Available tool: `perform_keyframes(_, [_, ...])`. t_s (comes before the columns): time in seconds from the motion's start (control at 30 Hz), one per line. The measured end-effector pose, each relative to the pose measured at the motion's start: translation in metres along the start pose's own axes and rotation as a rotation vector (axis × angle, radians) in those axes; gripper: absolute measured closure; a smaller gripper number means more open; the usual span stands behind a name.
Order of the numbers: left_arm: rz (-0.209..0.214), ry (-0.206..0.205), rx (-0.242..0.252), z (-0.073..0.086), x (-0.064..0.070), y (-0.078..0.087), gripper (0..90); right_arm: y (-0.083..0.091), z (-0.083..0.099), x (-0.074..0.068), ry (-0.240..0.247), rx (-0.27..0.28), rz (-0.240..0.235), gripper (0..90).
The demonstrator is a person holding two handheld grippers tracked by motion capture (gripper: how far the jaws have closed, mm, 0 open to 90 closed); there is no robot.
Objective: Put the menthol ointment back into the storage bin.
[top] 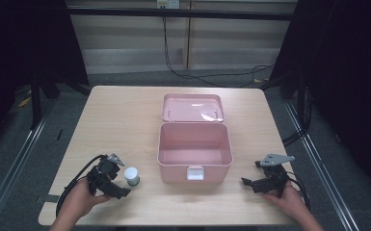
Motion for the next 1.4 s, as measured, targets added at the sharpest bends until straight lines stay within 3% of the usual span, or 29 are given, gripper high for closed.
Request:
perform_keyframes(0.53, [0.011,-0.013,-0.088,-0.024,0.002,-0.004,24.4,0.000,0.000,0.000,0.000,0.000,0.000,9.7])
perform_keyframes(1.4, [0.012,-0.030,-0.164,-0.047,0.006,0.000,39.6,0.000,0.000,0.000,-0.001,0.000,0.000,9.7])
Point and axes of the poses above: each handheld gripper's, and its own axes: y roughly backward along the jaws, z roughly out of its underside, x roughly to its right, the point moved 9 cm from there along -y, roughly forward along the jaws, and after that the axes turned 5 degrees about z, right-handed, at the moved point
